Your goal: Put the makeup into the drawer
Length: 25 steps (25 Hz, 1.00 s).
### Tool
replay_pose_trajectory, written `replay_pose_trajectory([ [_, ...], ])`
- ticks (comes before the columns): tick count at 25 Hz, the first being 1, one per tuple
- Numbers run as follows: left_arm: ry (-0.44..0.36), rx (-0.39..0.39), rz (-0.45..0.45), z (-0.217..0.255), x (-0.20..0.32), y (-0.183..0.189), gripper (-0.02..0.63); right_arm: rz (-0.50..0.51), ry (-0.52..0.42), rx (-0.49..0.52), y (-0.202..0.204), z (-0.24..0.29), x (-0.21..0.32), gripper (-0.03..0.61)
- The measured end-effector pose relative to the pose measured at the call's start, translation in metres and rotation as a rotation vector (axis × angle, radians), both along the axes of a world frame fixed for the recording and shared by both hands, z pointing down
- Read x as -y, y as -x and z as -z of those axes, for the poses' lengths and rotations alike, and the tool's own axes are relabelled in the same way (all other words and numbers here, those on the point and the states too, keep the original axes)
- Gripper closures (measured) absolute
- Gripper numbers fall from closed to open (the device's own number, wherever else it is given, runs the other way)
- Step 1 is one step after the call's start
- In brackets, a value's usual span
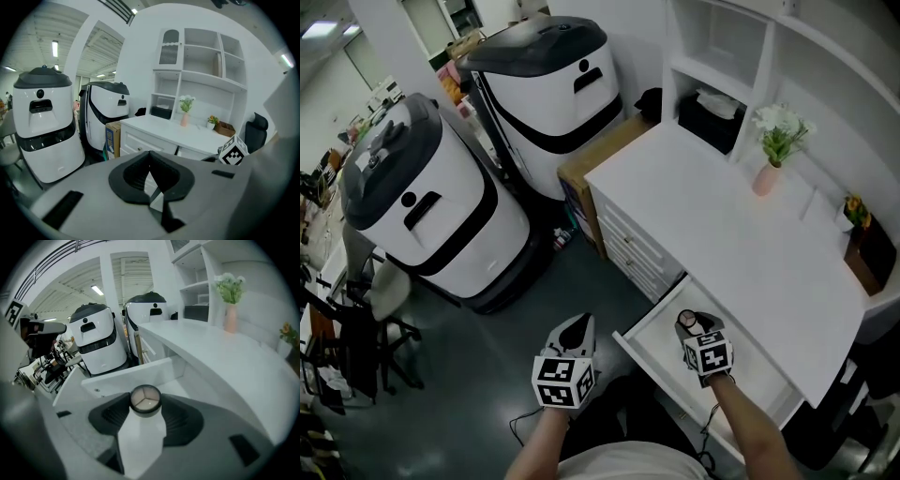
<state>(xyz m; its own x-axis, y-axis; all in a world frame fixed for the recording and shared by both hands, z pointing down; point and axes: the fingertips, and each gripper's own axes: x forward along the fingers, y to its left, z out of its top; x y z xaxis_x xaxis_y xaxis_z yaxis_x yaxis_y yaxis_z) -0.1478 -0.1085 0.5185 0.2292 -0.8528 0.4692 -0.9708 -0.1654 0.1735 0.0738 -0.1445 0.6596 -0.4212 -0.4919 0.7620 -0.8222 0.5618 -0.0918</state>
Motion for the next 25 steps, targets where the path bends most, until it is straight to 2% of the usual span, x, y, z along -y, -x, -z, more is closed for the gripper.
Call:
replay_pose_trajectory([
  [7, 0.019, 0.015, 0.065, -0.004, -0.011, 0.009, 0.611, -0.001, 0.034, -0.007, -0.006, -0.025, 0.005, 0.365],
  [12, 0.026, 0.021, 0.111, -0.005, -0.018, 0.015, 0.611, 0.034, 0.044, -0.052, -0.006, -0.043, 0.006, 0.365],
  [25, 0.036, 0.02, 0.173, -0.006, -0.032, 0.022, 0.611, 0.105, 0.049, -0.111, -0.005, -0.065, -0.002, 0.365],
])
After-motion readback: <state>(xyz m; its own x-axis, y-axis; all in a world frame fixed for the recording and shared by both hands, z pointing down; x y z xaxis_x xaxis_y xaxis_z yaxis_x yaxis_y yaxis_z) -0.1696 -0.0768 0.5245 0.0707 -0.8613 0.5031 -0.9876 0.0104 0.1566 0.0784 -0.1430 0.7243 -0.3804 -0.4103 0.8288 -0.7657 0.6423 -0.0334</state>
